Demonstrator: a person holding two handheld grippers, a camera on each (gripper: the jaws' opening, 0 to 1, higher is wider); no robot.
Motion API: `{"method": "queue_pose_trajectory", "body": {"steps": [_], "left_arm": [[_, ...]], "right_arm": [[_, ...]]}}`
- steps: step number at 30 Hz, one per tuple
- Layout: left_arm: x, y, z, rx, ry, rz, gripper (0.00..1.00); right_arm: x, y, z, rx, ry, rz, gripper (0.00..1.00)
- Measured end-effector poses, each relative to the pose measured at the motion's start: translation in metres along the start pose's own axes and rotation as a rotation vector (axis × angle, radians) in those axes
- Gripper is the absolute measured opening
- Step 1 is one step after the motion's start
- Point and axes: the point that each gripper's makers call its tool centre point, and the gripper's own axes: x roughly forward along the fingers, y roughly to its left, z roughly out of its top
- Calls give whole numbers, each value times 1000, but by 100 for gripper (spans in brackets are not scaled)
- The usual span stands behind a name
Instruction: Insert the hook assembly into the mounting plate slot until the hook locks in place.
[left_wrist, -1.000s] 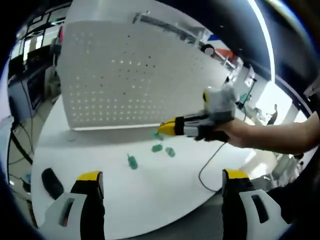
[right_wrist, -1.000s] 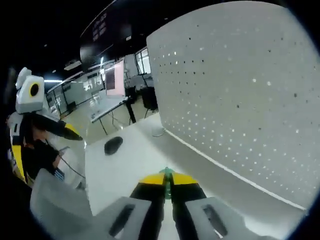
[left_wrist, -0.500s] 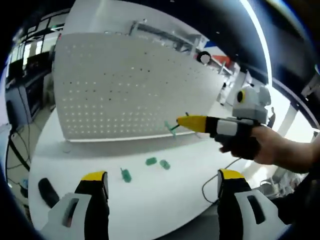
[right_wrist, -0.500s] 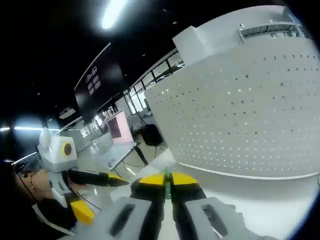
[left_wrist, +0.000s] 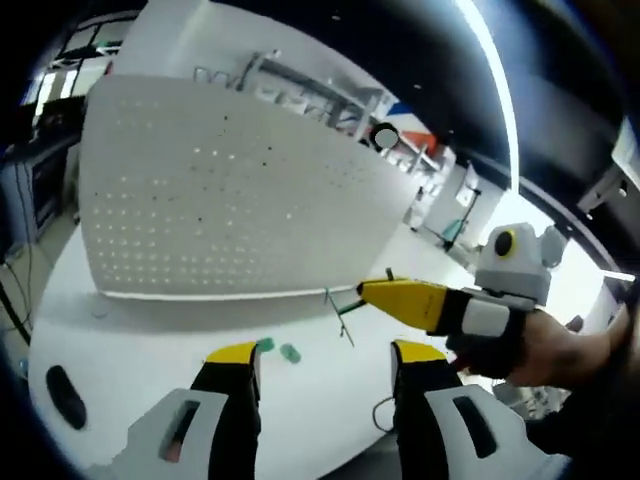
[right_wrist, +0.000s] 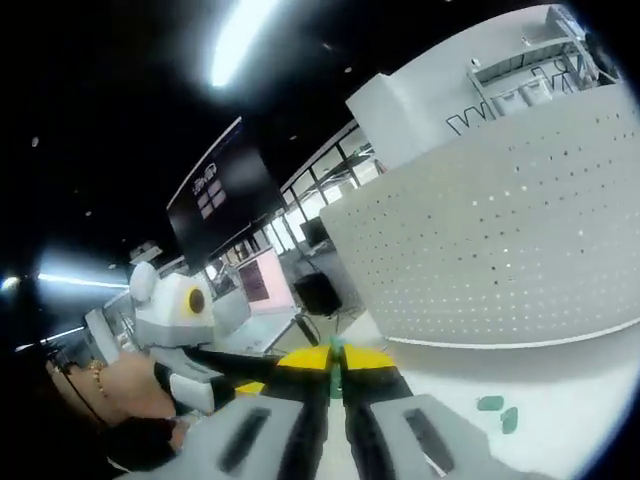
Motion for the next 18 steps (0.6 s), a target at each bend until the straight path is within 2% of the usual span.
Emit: {"method": "queue_pose_trajectory", "body": {"steps": [4, 10, 18], "left_arm": [[2, -3, 2, 5, -3, -10, 41], [3, -9, 4, 21, -16, -29, 19], [-1, -17, 6, -22, -42, -69, 10]], "right_arm": [[-2, 3, 0, 8, -7, 4, 1], [-5, 10, 6, 6, -28, 9, 1], [-6, 19, 6, -7, -32, 26, 1]]}}
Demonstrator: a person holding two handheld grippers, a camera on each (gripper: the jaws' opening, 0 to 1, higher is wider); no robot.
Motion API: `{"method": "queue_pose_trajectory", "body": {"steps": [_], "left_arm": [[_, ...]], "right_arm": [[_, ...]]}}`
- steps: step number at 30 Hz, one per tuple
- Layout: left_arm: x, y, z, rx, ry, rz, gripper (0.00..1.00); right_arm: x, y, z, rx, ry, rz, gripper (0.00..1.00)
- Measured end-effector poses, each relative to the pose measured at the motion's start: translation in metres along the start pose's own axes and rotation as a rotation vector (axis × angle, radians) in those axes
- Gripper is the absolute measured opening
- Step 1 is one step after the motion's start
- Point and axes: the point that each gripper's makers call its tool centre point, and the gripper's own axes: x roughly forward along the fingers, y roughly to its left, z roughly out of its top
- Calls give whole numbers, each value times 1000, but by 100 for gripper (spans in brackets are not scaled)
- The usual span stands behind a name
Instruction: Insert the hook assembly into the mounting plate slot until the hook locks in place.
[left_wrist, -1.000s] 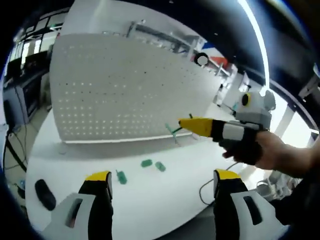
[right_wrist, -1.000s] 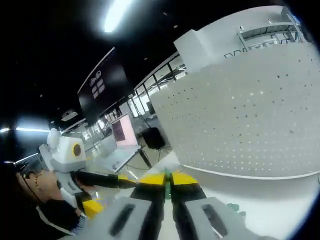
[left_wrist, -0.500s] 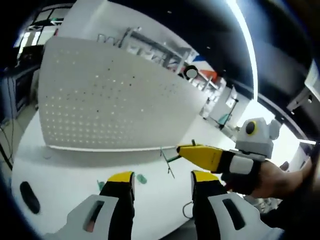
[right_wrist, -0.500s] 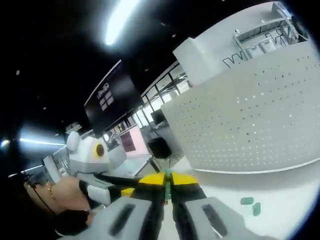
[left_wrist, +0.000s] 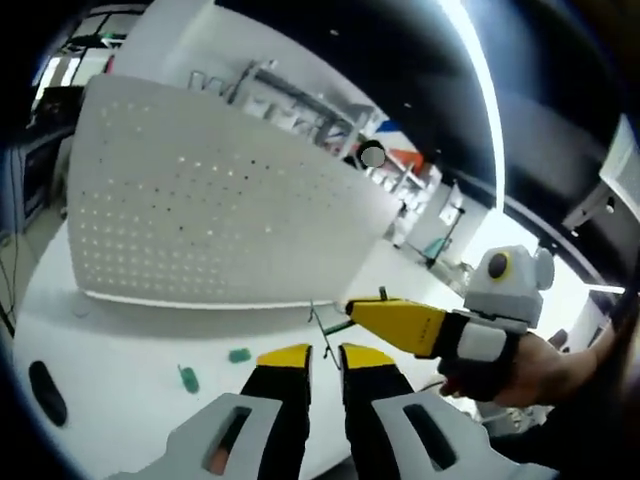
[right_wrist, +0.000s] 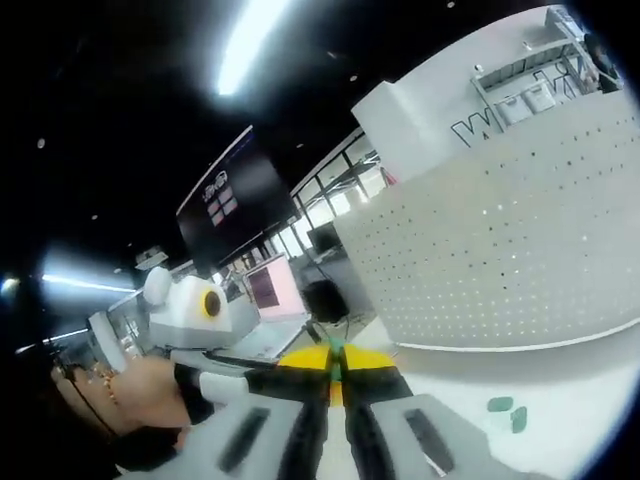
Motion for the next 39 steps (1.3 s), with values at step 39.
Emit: {"method": "queue_pose_trajectory", "body": {"steps": [39], "left_arm": [[-9, 8, 12, 195, -17, 114, 1]], "right_arm": [[-21, 5, 13, -156, 25, -14, 7]]}}
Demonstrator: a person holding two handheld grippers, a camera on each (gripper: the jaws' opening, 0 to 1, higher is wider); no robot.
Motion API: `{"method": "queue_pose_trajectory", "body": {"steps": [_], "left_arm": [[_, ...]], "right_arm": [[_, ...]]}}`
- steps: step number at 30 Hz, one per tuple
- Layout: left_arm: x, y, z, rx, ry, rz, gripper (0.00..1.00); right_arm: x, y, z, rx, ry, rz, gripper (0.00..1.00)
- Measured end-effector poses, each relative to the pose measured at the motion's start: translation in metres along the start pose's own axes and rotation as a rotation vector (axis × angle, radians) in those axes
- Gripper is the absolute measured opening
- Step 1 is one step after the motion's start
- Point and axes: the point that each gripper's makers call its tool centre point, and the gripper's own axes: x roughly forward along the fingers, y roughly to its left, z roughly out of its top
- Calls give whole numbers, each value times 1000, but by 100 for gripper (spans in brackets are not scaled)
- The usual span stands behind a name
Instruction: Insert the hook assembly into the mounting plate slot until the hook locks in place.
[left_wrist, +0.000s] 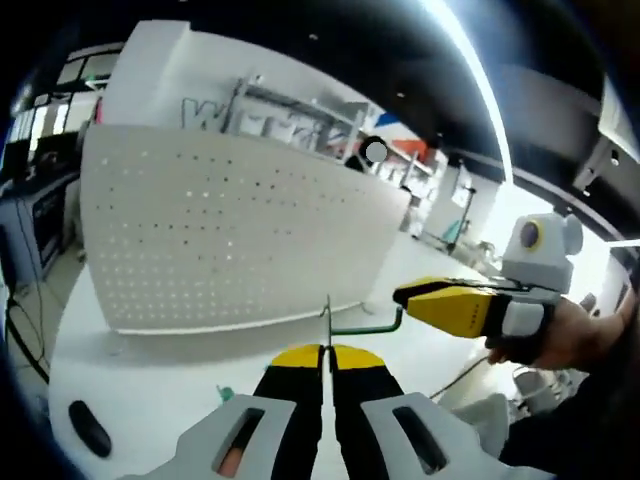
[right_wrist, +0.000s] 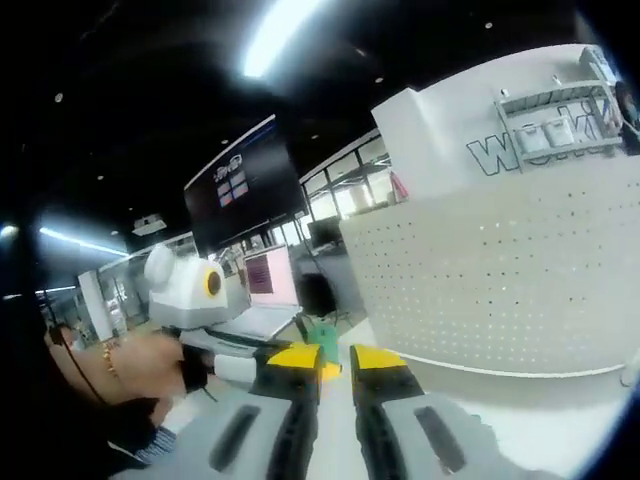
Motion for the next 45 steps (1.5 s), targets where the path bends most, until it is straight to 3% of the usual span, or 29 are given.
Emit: {"method": "queue_pose_trajectory", "body": {"steps": [9, 20, 23, 30, 35, 41, 45], "left_arm": [[-3, 4, 4, 54, -18, 40, 1], [0, -17, 16, 193, -46, 5, 1], [1, -18, 16, 180, -54, -3, 1], [0, -19, 20, 201, -59, -3, 1], [0, -19, 24, 183, -77, -10, 1], [0, -19, 23, 221, -68, -4, 2], [3, -17, 20, 221, -61, -8, 2]], "right_arm": [[4, 8, 6, 65, -13, 31, 11], [12, 9, 2, 80, -9, 28, 11], [13, 8, 0, 36, 7, 22, 11], [14, 6, 3, 24, -11, 20, 5], [15, 5, 6, 79, -32, 30, 3], [16, 5, 2, 135, -32, 38, 1], [17, 5, 0, 108, -22, 30, 1]]}}
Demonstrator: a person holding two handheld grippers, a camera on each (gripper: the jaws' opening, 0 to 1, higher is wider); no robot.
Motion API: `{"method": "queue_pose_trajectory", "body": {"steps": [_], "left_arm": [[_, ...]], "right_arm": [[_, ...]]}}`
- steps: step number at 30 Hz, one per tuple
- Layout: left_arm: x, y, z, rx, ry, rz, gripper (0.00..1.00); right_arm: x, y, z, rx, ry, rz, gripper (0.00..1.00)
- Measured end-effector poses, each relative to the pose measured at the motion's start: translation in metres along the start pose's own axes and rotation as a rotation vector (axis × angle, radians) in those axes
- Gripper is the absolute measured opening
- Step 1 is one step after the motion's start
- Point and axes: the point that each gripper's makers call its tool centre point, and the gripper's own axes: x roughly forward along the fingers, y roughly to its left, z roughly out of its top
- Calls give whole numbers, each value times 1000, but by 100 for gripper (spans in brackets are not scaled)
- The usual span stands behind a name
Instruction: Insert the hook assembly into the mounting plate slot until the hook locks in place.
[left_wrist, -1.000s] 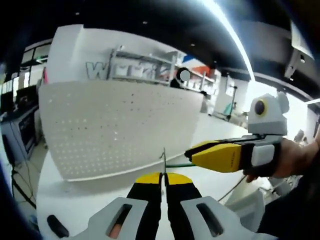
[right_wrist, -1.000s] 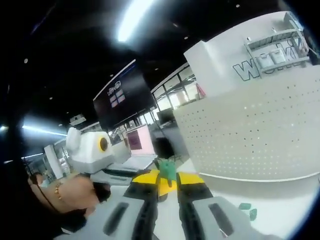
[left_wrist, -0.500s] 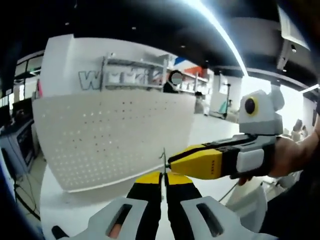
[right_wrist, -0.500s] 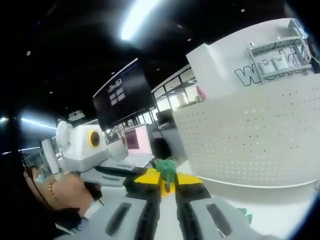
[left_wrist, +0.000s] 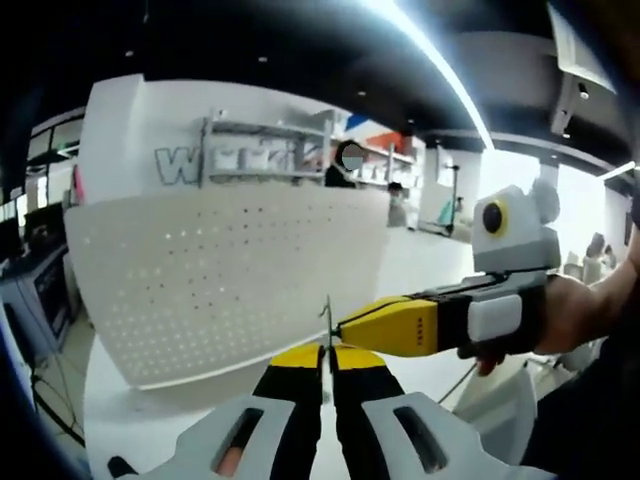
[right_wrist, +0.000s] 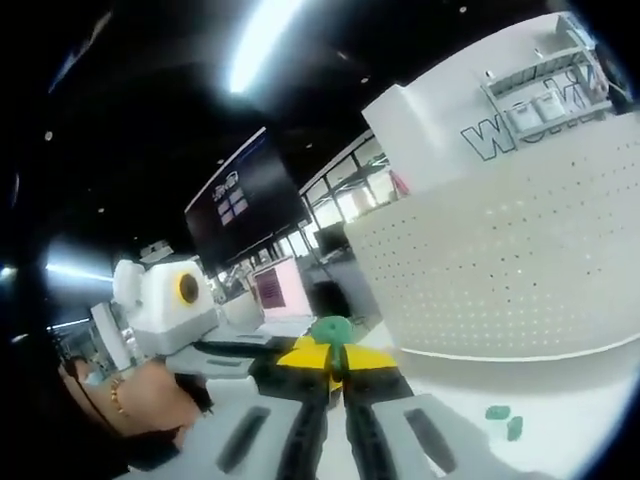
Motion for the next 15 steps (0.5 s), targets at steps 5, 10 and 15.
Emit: {"method": "queue_pose_trajectory", "body": {"steps": [5, 10, 15], "left_arm": [[2, 2, -4, -34, 16, 25, 3], [1, 2, -1, 23, -5, 29, 4], [2, 2, -9, -56, 16, -27, 10]], "right_arm": [[2, -5, -2, 18, 14, -2, 1], [2, -3, 0, 27, 11, 10, 1], [3, -4, -6, 36, 23, 12, 1]]}}
